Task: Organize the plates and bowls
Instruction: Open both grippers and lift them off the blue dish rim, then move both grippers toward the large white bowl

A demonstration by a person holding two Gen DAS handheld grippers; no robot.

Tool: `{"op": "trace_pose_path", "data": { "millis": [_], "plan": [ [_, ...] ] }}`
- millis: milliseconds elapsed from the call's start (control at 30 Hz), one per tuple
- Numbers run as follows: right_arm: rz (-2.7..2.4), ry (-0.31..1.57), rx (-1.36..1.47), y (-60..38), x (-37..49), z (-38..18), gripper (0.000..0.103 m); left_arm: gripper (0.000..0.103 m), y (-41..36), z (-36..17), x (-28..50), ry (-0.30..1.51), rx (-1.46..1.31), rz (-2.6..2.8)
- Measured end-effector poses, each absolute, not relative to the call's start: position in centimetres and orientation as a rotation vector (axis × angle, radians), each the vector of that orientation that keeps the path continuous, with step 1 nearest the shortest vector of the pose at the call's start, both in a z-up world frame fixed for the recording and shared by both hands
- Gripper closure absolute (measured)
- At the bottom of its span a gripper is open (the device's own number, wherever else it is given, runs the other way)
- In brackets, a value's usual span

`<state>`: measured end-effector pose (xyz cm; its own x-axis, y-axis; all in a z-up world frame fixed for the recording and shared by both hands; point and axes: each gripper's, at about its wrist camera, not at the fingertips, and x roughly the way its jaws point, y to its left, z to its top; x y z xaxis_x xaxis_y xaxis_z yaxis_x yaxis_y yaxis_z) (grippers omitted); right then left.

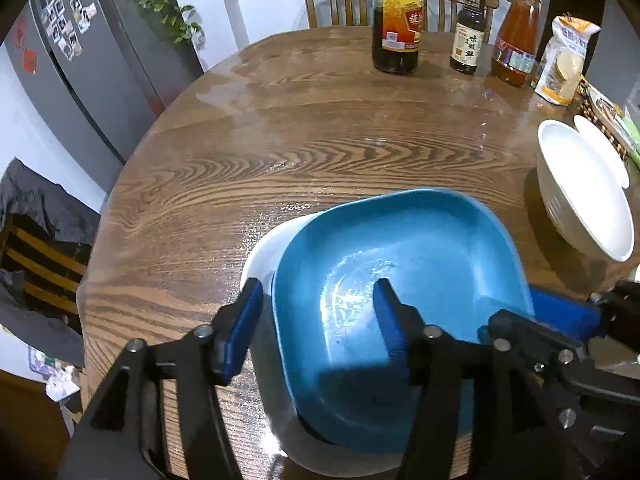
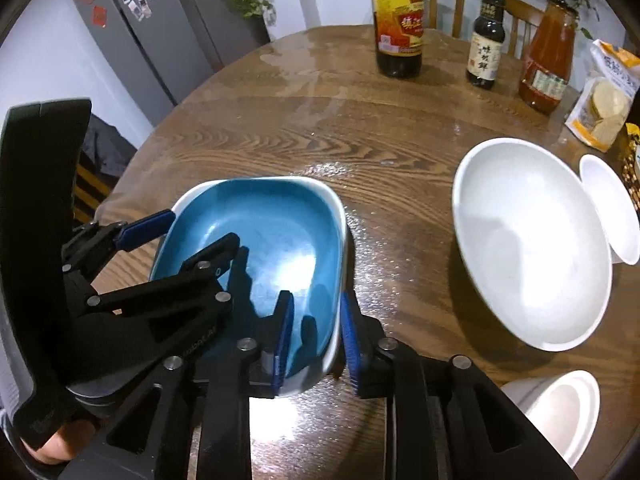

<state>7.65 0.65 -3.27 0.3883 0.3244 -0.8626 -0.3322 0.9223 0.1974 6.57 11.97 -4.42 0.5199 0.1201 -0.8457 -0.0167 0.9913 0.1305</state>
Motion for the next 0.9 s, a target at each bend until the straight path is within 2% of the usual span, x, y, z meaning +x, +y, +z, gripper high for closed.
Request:
{"op": "trace_pose_path", "data": {
  "millis": [100, 167, 233, 333, 500, 667, 733, 800, 900],
  "plan": [
    [0.413, 1.078, -0.001, 0.2, 7.4, -2.9, 0.064, 0.043, 11.9, -4.4, 6.5, 1.019, 0.113, 0.086],
    [0.414, 1.069, 0.005, -0.1, 7.2, -2.5, 0.063, 0.041, 12.0, -4.1, 6.4, 1.015, 0.107, 0.095],
    [0.418, 1.056, 0.009, -0.2, 6.9, -2.1, 0.063, 0.025, 12.2, -3.7, 6.1, 1.000, 0.109, 0.123],
    [0.437, 1.044, 0.032, -0.6, 6.4, -1.5, 0.060, 0.024, 12.9, -2.8, 5.5, 0.975, 0.086, 0.140],
    [0.466, 1.009, 0.063, -1.4, 5.5, -0.5, 0.047, 0.019, 13.7, -1.6, 4.6, 0.961, 0.037, 0.166],
    [0.491, 0.969, 0.125, -3.6, 4.1, 0.3, 0.045, 0.014, 13.7, -0.5, 3.5, 0.955, -0.011, 0.167],
    [0.496, 0.950, 0.155, -4.8, 3.6, 0.6, 0.045, 0.009, 13.5, -0.2, 3.0, 0.958, -0.021, 0.164],
    [0.501, 0.934, 0.191, -6.2, 3.1, 0.9, 0.039, 0.005, 13.1, 0.2, 2.5, 0.953, -0.031, 0.161],
    [0.483, 0.934, 0.250, -8.8, 2.7, 0.8, 0.038, 0.001, 12.2, 0.9, 1.4, 0.928, -0.043, 0.168]
  ]
}}
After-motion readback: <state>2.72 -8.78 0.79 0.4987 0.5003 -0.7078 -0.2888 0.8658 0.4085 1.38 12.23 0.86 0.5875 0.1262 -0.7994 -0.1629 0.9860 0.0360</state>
